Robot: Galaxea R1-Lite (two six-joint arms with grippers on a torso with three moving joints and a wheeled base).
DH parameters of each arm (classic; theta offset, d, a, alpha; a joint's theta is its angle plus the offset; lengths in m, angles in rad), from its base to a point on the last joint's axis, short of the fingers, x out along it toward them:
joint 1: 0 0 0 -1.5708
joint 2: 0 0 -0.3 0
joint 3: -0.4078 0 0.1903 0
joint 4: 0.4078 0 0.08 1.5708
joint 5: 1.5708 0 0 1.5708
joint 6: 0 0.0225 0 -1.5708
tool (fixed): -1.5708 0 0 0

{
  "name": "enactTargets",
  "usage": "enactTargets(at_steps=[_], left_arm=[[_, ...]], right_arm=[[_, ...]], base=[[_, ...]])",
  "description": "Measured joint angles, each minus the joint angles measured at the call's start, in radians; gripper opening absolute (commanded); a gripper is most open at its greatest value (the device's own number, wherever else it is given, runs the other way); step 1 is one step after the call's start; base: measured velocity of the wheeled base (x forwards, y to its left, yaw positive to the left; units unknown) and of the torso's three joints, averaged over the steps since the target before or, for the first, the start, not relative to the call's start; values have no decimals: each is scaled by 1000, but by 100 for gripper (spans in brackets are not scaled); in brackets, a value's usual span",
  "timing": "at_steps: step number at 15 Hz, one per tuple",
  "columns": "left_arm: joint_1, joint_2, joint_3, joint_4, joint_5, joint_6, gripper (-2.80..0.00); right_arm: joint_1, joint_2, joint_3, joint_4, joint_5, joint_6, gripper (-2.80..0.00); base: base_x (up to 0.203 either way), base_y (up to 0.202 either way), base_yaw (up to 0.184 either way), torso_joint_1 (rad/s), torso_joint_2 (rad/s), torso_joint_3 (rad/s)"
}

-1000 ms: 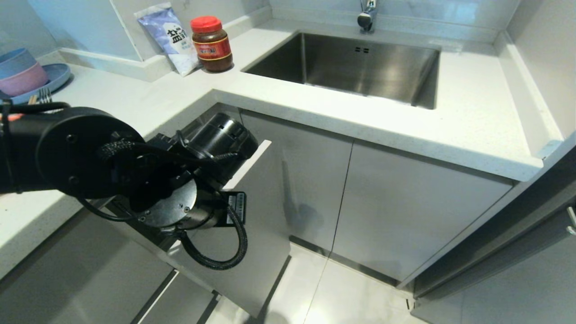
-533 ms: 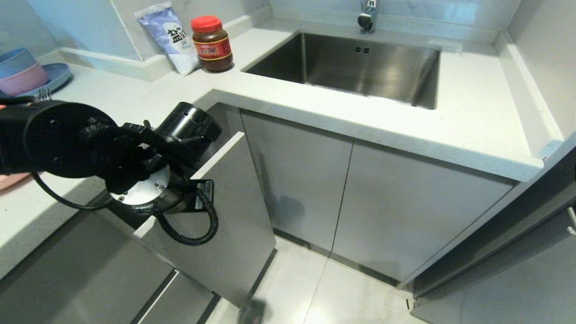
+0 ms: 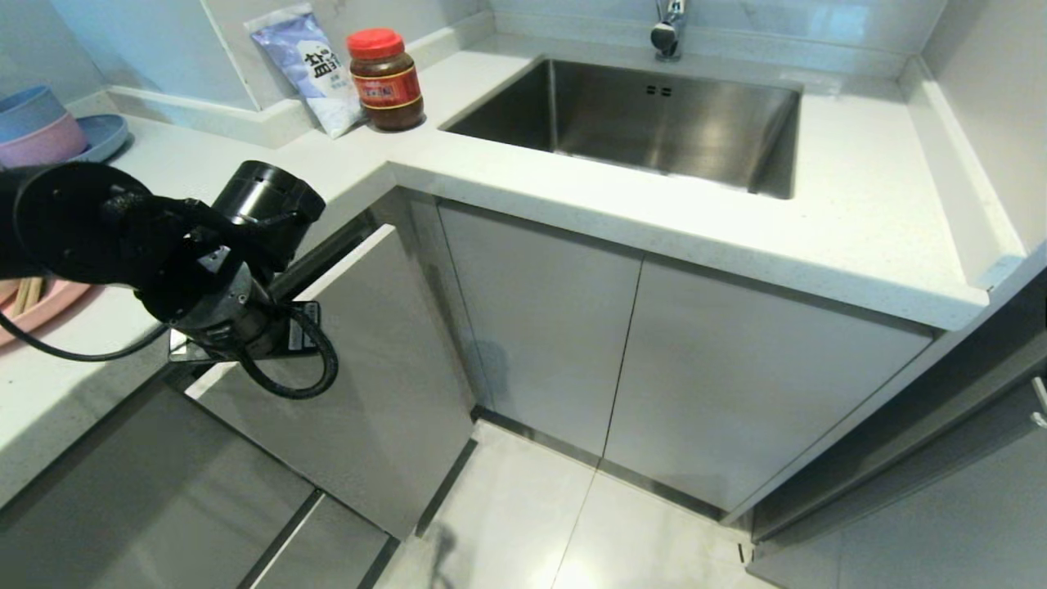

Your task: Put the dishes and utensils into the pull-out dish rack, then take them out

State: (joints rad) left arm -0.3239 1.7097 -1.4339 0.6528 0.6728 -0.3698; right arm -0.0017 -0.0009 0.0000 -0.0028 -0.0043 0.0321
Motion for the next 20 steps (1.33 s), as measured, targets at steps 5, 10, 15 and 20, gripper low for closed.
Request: enactTargets(at_steps=[5,10,15,20], left_arm=[[14,7,-4,0,15,1,-280],[-8,-2,6,0,15,1,-280],[-97,-83,38,-2,11,0,-280],[-205,-250,66,-3,-11,16,-280]], right_arm=[[0,0,0,0,0,0,-280],[0,0,0,0,0,0,-280],[0,0,0,0,0,0,-280],[0,0,0,0,0,0,-280]], base=[[0,0,0,0,0,0],[0,0,0,0,0,0],[0,0,0,0,0,0],[0,0,0,0,0,0]])
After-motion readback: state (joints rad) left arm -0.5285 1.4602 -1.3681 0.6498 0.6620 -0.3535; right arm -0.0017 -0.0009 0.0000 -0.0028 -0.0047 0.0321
